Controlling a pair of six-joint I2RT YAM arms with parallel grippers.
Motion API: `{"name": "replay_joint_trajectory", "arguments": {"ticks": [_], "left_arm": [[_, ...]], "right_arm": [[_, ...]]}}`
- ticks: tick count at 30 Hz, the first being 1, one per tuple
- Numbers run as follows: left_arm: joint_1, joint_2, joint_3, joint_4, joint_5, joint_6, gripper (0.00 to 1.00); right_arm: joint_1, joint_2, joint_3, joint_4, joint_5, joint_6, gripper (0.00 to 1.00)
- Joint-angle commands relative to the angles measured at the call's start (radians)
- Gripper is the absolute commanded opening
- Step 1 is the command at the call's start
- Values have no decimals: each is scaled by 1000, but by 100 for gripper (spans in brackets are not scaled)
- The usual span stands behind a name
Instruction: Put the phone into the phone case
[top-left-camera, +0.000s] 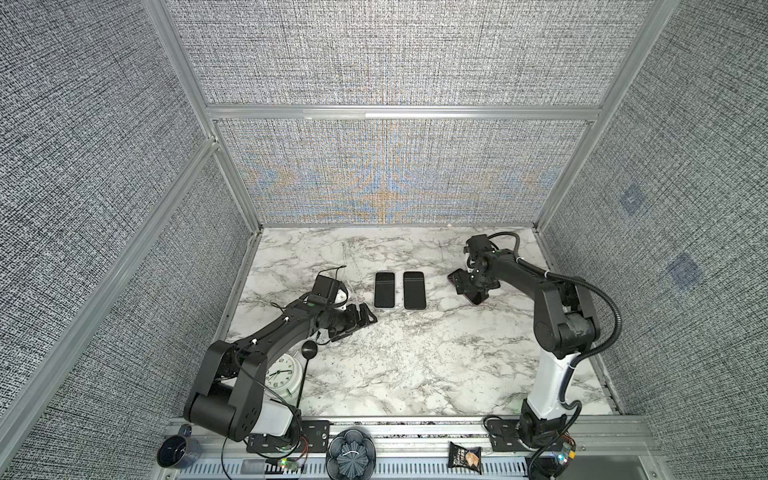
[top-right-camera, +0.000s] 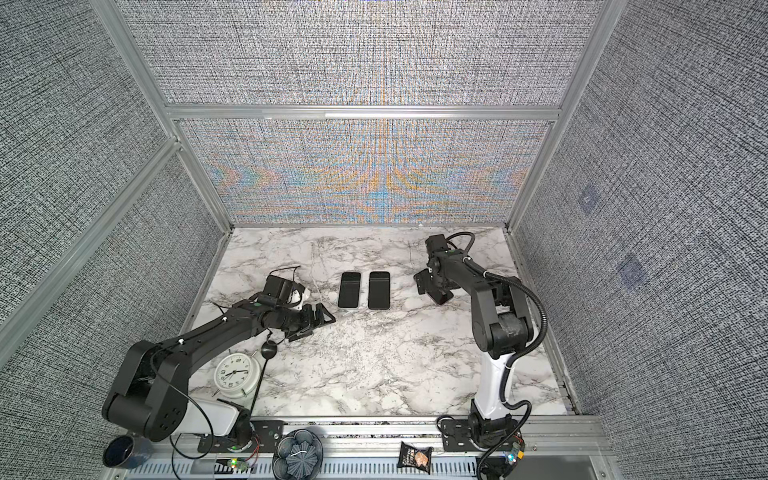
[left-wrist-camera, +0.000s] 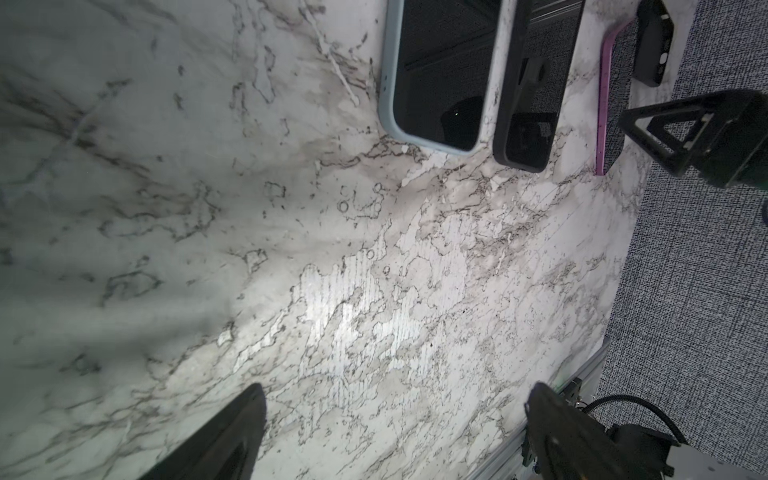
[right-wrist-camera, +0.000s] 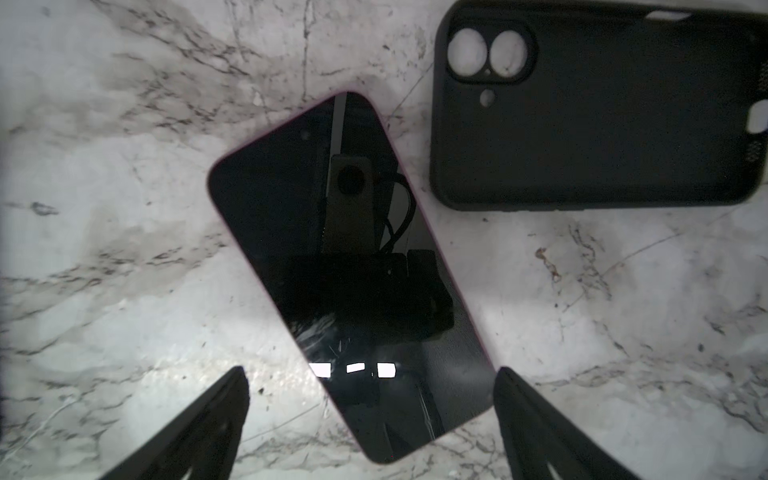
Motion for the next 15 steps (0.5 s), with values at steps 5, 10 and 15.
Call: {"name": "replay_joint_trajectory", "arguments": {"ticks": [5,10,15], "left_arm": [[0,22,22,-2,10,18,99],[1,28,18,4,7,13,98],[0,24,17,6,3,9,98]], "right_arm": [[-7,64,74,-62,-48,-73,97],[-13,87,94,-76,-30,-88,99],[-20,121,110,-86,-32,-102,99]]}}
